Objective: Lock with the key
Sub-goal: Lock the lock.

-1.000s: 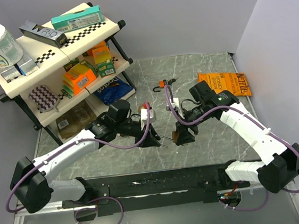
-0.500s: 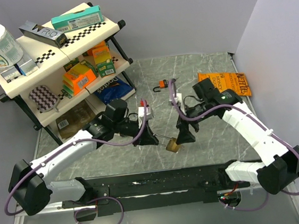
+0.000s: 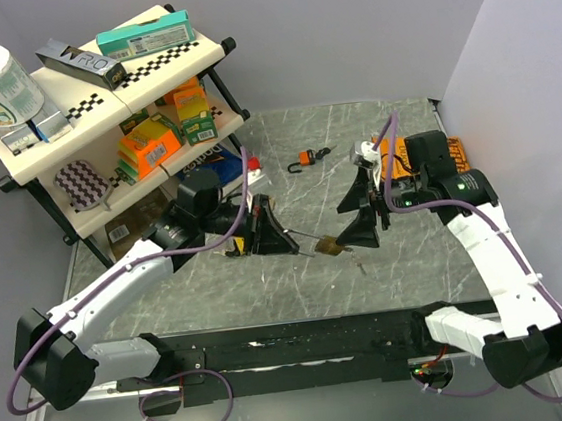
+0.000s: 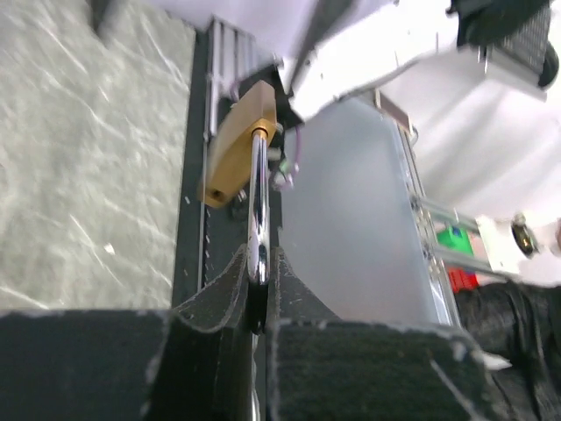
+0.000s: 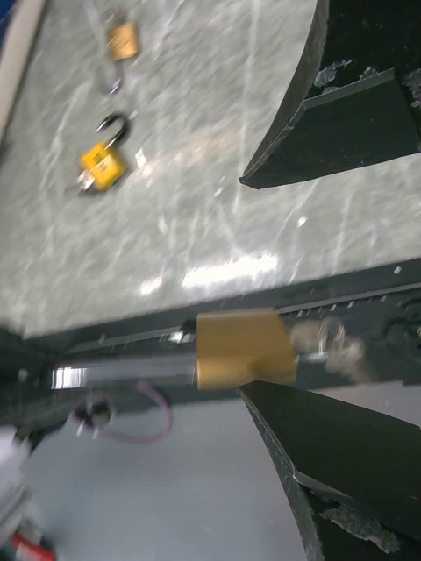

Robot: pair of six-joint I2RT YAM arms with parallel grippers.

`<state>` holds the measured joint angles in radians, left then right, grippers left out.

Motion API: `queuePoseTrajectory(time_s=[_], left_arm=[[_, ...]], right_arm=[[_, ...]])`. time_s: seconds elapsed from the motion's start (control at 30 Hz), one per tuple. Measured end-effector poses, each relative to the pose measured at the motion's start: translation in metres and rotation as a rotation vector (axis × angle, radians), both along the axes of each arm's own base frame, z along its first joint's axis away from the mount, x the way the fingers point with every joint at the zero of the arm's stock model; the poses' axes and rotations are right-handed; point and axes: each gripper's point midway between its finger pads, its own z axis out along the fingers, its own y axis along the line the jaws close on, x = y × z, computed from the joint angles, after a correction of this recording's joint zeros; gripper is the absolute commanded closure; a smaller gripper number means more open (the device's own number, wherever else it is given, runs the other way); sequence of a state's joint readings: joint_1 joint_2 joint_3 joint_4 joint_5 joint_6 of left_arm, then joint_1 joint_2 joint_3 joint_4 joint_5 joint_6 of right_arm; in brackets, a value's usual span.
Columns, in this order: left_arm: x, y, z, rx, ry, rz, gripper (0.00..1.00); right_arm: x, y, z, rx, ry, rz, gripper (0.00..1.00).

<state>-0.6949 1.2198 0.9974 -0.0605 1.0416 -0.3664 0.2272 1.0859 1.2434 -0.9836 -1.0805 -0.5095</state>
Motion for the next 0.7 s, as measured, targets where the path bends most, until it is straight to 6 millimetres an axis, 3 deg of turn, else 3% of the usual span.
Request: queuePoseTrajectory(time_s=[0.23, 0.4, 0.5, 0.7], left_arm=[[0.015, -0.005, 0.038, -0.101, 0.012, 0.059, 0.99], [0.02, -0.004, 0.056, -0.154, 0.04, 0.078, 0.99], [0.019, -0.005, 0.067, -0.185, 0.055, 0.076, 0.99], [0.018, -0.005, 0.077, -0.224, 0.072, 0.074, 0.99]], right_arm=[[-0.018, 0.009, 0.027, 0.108, 0.022, 0.061, 0.0], [-0.02, 0.011, 0.033, 0.134, 0.029, 0.075, 0.01], [-0.019, 0.013, 0.037, 0.152, 0.015, 0.089, 0.05], [-0.02, 0.02, 0.039, 0.17, 0.003, 0.122, 0.29]])
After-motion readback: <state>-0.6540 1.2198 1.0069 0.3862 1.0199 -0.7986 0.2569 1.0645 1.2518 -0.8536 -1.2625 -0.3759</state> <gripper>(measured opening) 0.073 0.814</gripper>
